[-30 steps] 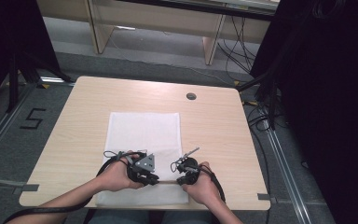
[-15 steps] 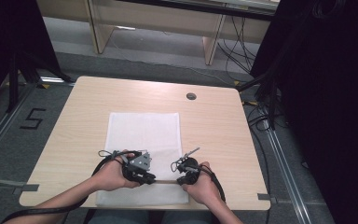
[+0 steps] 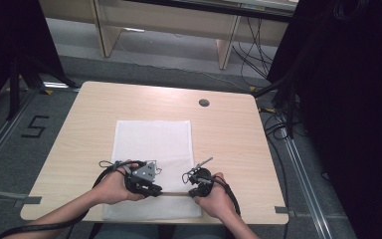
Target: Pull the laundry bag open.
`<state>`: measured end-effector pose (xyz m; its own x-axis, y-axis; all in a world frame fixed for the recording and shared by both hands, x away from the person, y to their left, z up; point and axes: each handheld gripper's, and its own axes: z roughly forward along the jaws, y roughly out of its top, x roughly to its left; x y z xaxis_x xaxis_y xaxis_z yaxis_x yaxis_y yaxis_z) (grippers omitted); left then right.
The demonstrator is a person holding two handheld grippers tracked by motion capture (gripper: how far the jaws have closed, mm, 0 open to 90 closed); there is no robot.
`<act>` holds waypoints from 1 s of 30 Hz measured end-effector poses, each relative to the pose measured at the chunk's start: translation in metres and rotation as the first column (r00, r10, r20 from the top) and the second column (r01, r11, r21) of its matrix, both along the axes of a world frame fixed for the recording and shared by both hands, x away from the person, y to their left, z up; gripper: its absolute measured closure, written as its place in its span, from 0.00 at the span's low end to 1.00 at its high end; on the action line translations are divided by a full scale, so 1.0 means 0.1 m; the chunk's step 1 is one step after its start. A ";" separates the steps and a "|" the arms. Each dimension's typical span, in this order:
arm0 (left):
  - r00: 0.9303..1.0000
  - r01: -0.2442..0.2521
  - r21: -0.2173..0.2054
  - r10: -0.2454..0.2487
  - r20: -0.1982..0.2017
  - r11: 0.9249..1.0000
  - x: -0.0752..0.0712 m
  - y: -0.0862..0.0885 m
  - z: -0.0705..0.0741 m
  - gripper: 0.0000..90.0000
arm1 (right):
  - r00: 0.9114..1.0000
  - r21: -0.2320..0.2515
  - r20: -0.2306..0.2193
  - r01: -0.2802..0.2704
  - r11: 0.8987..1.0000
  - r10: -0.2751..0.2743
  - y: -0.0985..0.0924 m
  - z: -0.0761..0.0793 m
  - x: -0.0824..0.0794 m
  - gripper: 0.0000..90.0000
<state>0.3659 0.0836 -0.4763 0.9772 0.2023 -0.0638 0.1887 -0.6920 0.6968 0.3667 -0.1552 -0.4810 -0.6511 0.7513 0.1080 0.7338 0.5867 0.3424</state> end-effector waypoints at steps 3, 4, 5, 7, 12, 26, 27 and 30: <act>1.000 0.000 -0.006 0.000 -0.007 1.000 0.00 0.00 0.00 0.91 | 1.000 0.003 0.003 -0.003 1.000 0.003 0.00 0.00 0.00 1.00; 1.000 -0.003 -0.009 0.003 -0.007 1.000 -0.01 0.00 0.00 0.91 | 1.000 0.005 0.000 0.001 1.000 -0.001 0.00 0.00 -0.01 1.00; 1.000 0.002 -0.002 -0.002 -0.007 1.000 0.00 0.01 0.00 0.91 | 1.000 0.004 -0.002 0.003 1.000 -0.003 0.00 0.00 -0.01 1.00; 1.000 -0.002 -0.015 0.002 -0.005 1.000 0.00 0.03 0.00 0.91 | 1.000 0.004 0.001 0.001 1.000 -0.001 0.00 0.00 -0.01 1.00; 1.000 -0.006 -0.018 0.006 -0.014 1.000 -0.01 0.06 0.00 0.91 | 1.000 0.005 -0.001 0.001 1.000 -0.001 0.00 0.00 0.00 1.00; 1.000 -0.018 -0.016 0.017 -0.012 1.000 -0.03 0.15 0.02 0.91 | 1.000 0.005 0.003 0.000 1.000 0.000 -0.01 0.00 0.00 1.00; 1.000 -0.015 -0.020 0.015 -0.007 1.000 -0.03 0.15 0.02 0.91 | 1.000 0.000 0.011 -0.009 1.000 0.009 -0.01 -0.01 0.00 1.00; 1.000 -0.023 -0.022 0.023 -0.007 0.999 -0.03 0.19 0.03 0.91 | 1.000 0.006 0.003 -0.003 1.000 0.003 -0.01 0.00 0.00 1.00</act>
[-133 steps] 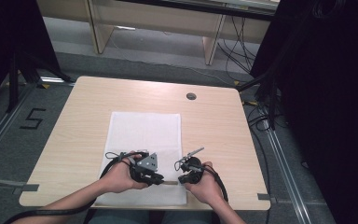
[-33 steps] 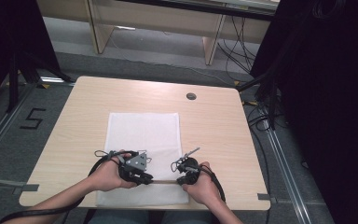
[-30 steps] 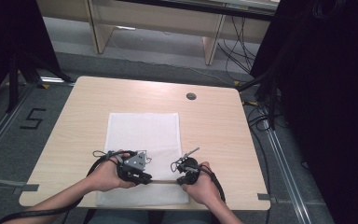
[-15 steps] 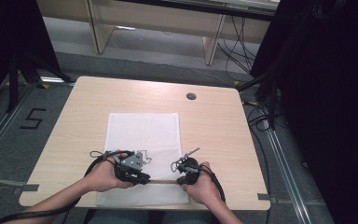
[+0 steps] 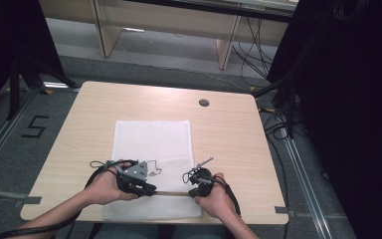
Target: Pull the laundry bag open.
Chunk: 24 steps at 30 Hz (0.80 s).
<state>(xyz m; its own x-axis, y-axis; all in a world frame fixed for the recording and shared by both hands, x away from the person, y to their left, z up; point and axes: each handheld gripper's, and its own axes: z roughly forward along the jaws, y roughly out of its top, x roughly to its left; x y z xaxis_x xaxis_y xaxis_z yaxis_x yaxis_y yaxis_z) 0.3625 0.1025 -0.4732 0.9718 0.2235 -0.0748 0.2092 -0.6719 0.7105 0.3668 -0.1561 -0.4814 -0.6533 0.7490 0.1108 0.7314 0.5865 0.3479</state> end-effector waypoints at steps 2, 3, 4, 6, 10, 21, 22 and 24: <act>1.000 -0.001 -0.008 0.001 -0.004 1.000 0.00 0.01 0.00 0.91 | 1.000 -0.006 0.009 -0.008 1.000 0.008 0.00 0.00 0.00 1.00; 1.000 -0.004 -0.002 0.004 -0.004 1.000 0.00 0.02 0.00 0.91 | 1.000 -0.006 0.007 -0.002 1.000 0.002 0.00 0.00 0.00 1.00; 1.000 -0.002 -0.004 0.002 0.000 1.000 0.00 0.03 0.00 0.91 | 1.000 -0.005 0.006 -0.003 1.000 0.003 0.00 0.00 0.00 1.00; 1.000 -0.003 -0.007 0.003 -0.003 1.000 -0.01 0.03 0.00 0.91 | 1.000 -0.002 0.003 -0.004 1.000 0.004 0.00 0.00 0.00 1.00; 1.000 -0.011 -0.013 0.011 -0.010 1.000 0.00 0.04 0.01 0.91 | 1.000 -0.003 -0.004 0.008 1.000 -0.008 0.00 0.01 -0.01 1.00; 1.000 -0.021 -0.005 0.021 -0.006 1.000 -0.01 0.13 0.01 0.91 | 1.000 -0.001 -0.010 0.016 1.000 -0.016 0.00 0.01 -0.01 1.00; 1.000 -0.025 -0.010 0.024 -0.009 1.000 -0.01 0.14 0.01 0.91 | 1.000 -0.001 -0.002 0.005 1.000 -0.005 0.00 0.00 0.00 1.00; 1.000 -0.028 -0.007 0.028 -0.007 1.000 -0.01 0.18 0.01 0.91 | 1.000 -0.001 0.000 0.000 1.000 0.000 -0.01 0.00 0.00 1.00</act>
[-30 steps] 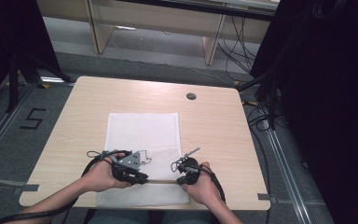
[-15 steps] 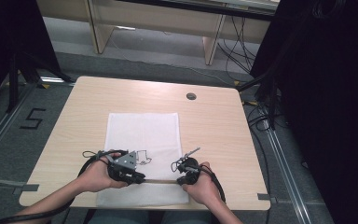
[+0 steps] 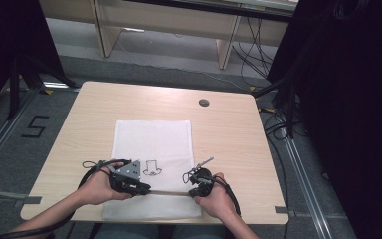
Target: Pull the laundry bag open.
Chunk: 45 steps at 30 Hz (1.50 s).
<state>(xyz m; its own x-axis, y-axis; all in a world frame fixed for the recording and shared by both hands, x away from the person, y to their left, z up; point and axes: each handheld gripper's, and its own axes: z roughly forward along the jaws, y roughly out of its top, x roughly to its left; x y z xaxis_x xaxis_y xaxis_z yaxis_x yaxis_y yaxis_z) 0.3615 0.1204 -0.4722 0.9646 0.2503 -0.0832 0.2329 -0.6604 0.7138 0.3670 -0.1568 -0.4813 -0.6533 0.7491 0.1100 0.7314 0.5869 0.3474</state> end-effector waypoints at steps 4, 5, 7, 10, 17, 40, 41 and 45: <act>1.000 -0.013 -0.009 0.013 -0.001 1.000 0.00 0.04 0.00 0.91 | 1.000 0.001 0.001 -0.002 1.000 0.002 0.00 0.00 0.00 1.00; 1.000 -0.011 -0.010 0.011 -0.001 1.000 -0.01 0.05 0.00 0.91 | 1.000 0.002 0.000 -0.001 1.000 0.001 0.00 0.00 0.00 1.00; 1.000 -0.011 -0.008 0.011 0.000 1.000 -0.01 0.05 0.00 0.91 | 1.000 0.001 -0.001 -0.001 1.000 0.001 0.00 0.00 0.00 1.00; 1.000 -0.014 -0.014 0.014 -0.003 1.000 -0.01 0.05 0.00 0.91 | 1.000 0.000 0.000 0.001 1.000 -0.001 0.00 0.00 0.00 1.00; 1.000 0.000 0.009 0.000 0.006 1.000 -0.02 0.08 0.00 0.91 | 1.000 0.004 -0.007 0.005 1.000 -0.005 0.00 0.00 0.00 1.00; 1.000 -0.024 -0.007 0.024 -0.005 1.000 -0.04 0.16 -0.01 0.91 | 1.000 0.004 -0.003 -0.001 1.000 0.001 0.00 0.00 0.00 1.00; 1.000 -0.028 -0.011 0.028 -0.005 1.000 -0.04 0.16 -0.01 0.91 | 1.000 0.003 -0.003 -0.001 1.000 0.001 0.00 0.00 0.00 1.00; 1.000 -0.026 -0.013 0.026 -0.005 1.000 -0.04 0.15 0.00 0.91 | 1.000 0.003 -0.004 0.001 1.000 -0.001 0.00 0.00 0.00 1.00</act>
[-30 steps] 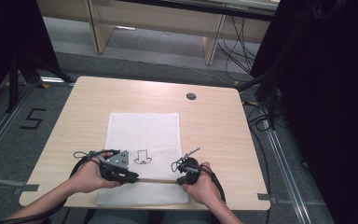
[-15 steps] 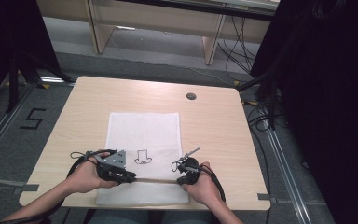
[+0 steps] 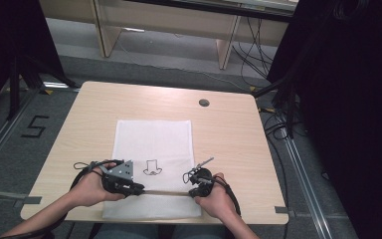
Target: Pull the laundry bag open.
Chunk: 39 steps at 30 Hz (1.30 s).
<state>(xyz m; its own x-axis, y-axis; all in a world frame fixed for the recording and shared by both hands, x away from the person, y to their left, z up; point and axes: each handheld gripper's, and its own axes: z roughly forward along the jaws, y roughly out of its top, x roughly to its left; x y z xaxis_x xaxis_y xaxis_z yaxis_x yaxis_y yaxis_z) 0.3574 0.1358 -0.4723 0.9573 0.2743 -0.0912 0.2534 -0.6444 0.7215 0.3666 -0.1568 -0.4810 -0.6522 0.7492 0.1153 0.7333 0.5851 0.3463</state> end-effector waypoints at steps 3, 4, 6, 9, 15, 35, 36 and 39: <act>1.000 0.002 0.001 -0.002 -0.004 1.000 0.00 0.00 0.00 0.91 | 1.000 0.003 -0.004 0.005 1.000 -0.005 0.00 0.00 0.00 1.00; 1.000 0.003 0.017 -0.003 0.010 1.000 0.00 0.01 0.00 0.91 | 1.000 0.001 0.000 -0.002 1.000 0.002 0.00 0.00 0.00 1.00; 1.000 0.000 0.017 0.000 0.006 1.000 0.00 0.01 0.00 0.91 | 1.000 0.002 0.001 -0.002 1.000 0.002 0.00 0.00 0.00 1.00; 1.000 -0.002 0.010 0.002 0.004 1.000 0.00 0.02 0.00 0.91 | 1.000 0.003 0.000 -0.002 1.000 0.002 -0.01 0.00 0.00 1.00; 1.000 -0.001 0.004 0.001 0.002 1.000 -0.01 0.02 0.00 0.91 | 1.000 0.003 -0.001 0.010 1.000 -0.010 0.00 0.00 0.00 1.00; 1.000 -0.005 0.000 0.005 -0.008 1.000 -0.01 0.11 0.01 0.91 | 1.000 0.003 0.001 -0.006 1.000 0.006 -0.01 0.00 0.01 1.00; 1.000 -0.009 -0.004 0.009 -0.007 1.000 -0.01 0.11 0.01 0.91 | 1.000 0.002 -0.003 0.005 1.000 -0.005 0.00 0.00 0.00 1.00; 1.000 -0.011 -0.006 0.011 -0.005 1.000 -0.01 0.11 0.01 0.91 | 1.000 0.002 0.001 -0.001 1.000 0.001 0.00 0.00 0.00 1.00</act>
